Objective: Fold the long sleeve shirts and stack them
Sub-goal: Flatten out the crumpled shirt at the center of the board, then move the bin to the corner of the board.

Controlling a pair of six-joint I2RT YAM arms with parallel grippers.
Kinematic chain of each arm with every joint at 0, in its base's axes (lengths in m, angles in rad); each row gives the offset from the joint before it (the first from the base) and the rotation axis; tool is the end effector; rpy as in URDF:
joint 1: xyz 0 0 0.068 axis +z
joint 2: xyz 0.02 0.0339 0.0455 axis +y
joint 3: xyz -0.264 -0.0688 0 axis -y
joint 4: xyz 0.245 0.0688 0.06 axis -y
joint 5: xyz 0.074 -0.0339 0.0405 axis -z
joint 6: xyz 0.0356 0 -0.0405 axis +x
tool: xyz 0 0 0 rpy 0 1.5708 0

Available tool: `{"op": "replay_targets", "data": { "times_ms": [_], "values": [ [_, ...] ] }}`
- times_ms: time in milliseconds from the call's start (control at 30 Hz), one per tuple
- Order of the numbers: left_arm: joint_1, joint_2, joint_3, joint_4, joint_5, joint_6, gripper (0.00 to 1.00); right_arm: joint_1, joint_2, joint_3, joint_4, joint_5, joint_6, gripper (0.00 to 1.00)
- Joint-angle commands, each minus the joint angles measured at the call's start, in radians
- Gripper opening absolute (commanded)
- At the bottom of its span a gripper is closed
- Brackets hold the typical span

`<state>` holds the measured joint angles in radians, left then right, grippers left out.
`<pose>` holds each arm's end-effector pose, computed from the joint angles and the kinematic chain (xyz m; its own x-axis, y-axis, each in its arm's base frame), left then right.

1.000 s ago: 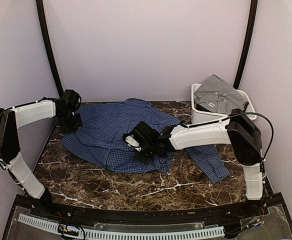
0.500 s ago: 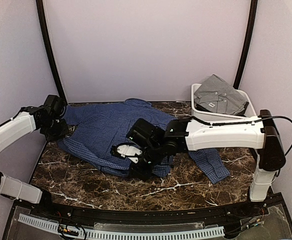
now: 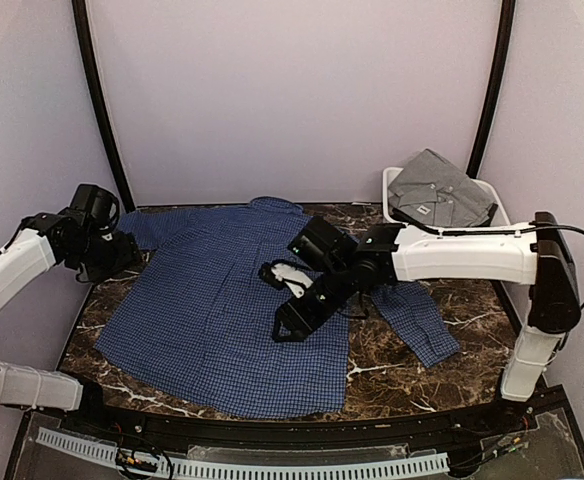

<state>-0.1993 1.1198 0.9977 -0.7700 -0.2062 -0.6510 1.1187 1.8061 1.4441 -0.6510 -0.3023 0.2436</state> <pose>0.2208 -0.0372 0.2961 -0.6480 -0.4742 -0.5960 -0.4084 0.8768 -0.2536 0.1604 0.3546 0.2480 -0.5834 -0.6743 -0.4528 -0.8108 0.4512 0.3728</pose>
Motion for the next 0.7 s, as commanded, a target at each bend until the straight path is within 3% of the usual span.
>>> {"op": "replay_targets", "data": {
  "times_ms": [0,233,367,667],
  "values": [
    [-0.038,0.05,0.023,0.118,0.236,0.062,0.78,-0.139,-0.021,-0.079,0.143,0.164,0.129,0.6],
    [-0.238,0.277,0.047,0.332,0.35,0.035,0.78,-0.343,0.026,-0.062,0.312,0.367,0.205,0.54],
    [-0.28,0.372,0.075,0.409,0.384,0.025,0.78,-0.399,0.005,-0.069,0.307,0.473,0.216,0.53],
    [-0.302,0.472,0.098,0.475,0.434,0.028,0.78,-0.496,-0.131,-0.187,0.314,0.54,0.246,0.56]
  ]
}}
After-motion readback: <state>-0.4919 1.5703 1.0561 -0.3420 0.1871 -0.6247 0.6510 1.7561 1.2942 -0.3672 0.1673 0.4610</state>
